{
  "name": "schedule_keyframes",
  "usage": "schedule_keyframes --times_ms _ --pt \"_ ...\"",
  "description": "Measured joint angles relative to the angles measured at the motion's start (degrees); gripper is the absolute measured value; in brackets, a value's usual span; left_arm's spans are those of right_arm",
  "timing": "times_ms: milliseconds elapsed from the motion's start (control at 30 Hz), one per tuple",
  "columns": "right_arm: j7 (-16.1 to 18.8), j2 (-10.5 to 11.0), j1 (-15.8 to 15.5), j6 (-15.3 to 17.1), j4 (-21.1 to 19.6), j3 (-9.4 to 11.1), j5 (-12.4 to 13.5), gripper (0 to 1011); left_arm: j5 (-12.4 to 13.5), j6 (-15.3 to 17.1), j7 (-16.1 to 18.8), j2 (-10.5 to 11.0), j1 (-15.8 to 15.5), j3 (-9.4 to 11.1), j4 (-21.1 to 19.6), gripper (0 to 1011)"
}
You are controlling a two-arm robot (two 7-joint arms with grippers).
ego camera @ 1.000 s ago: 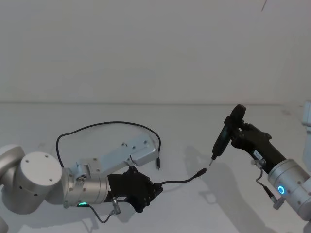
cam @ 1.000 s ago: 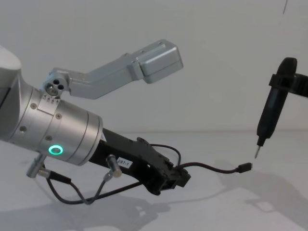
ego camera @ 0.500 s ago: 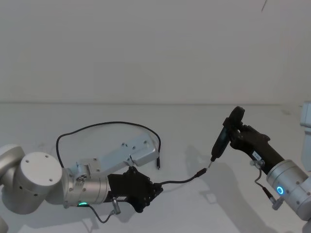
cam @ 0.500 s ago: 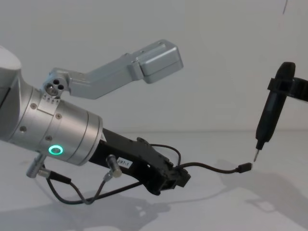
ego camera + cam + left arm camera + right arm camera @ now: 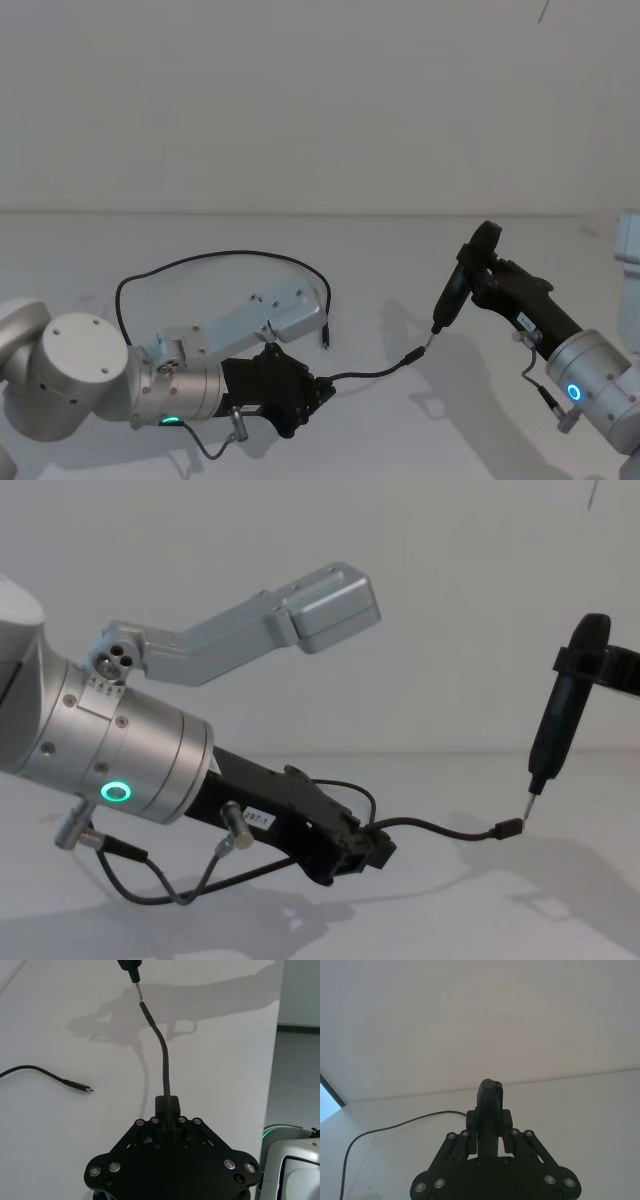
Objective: Pick up the data cable with the one hand.
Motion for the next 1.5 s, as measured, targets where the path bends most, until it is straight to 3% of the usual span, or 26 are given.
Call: schedule_keyframes --times_ms 1500 --pt "-0.4 0.4 0.5 -0.4 0.6 -1.1 1.2 279 0.0 0.0 0.0 0.0 0.0 0.0 0.0 32"
